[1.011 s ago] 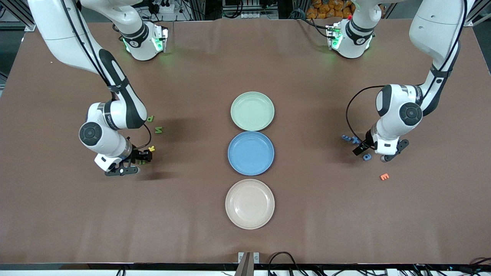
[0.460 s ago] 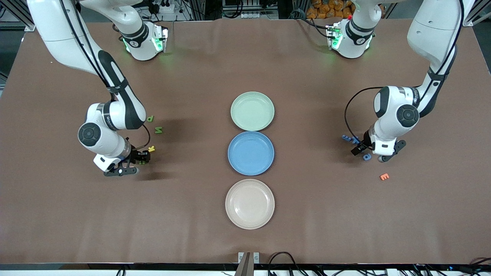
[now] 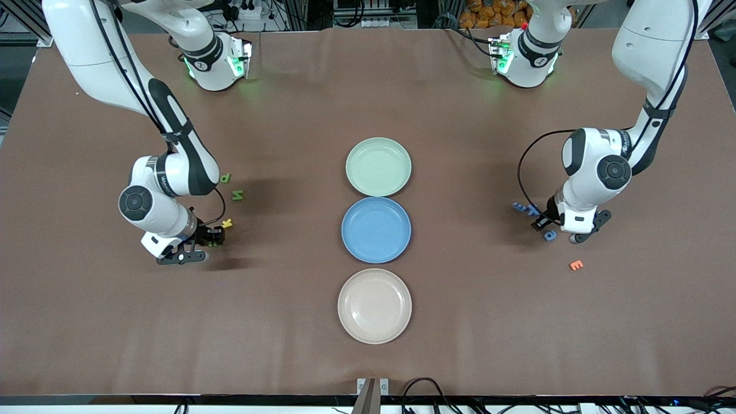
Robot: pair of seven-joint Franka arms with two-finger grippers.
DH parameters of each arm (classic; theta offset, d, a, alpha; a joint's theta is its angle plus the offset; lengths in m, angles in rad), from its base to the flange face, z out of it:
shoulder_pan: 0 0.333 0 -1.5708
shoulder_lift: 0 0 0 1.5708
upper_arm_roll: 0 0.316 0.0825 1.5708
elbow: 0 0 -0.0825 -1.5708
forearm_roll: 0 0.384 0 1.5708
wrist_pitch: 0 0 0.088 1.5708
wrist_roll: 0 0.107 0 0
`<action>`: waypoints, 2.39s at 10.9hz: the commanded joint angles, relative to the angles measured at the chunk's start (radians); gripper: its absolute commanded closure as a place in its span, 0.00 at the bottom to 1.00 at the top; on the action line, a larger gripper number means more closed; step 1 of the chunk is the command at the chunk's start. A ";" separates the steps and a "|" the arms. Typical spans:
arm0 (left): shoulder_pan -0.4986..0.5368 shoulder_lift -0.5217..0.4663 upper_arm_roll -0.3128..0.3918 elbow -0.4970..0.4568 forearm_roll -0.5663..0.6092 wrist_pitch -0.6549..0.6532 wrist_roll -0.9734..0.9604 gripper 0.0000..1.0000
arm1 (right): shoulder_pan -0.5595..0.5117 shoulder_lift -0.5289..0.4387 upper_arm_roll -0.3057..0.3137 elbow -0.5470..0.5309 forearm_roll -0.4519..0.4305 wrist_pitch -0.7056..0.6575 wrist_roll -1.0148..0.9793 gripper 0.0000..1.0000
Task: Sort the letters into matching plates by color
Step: 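Grasp the green U with the right gripper while the left gripper grasps blue letter, then carry the green U toward the green plate while the left gripper carries blue letter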
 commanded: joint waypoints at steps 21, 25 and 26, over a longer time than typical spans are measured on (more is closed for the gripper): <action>-0.180 0.019 -0.185 0.534 -0.043 -0.448 -0.468 1.00 | 0.161 -0.051 0.255 0.172 0.013 -0.278 0.236 1.00; -0.293 0.129 -0.185 0.646 -0.045 -0.441 -0.567 1.00 | 0.222 -0.049 0.289 0.172 0.003 -0.278 0.253 1.00; -0.312 0.147 -0.185 0.673 -0.043 -0.439 -0.595 1.00 | 0.239 -0.049 0.289 0.172 0.003 -0.276 0.253 1.00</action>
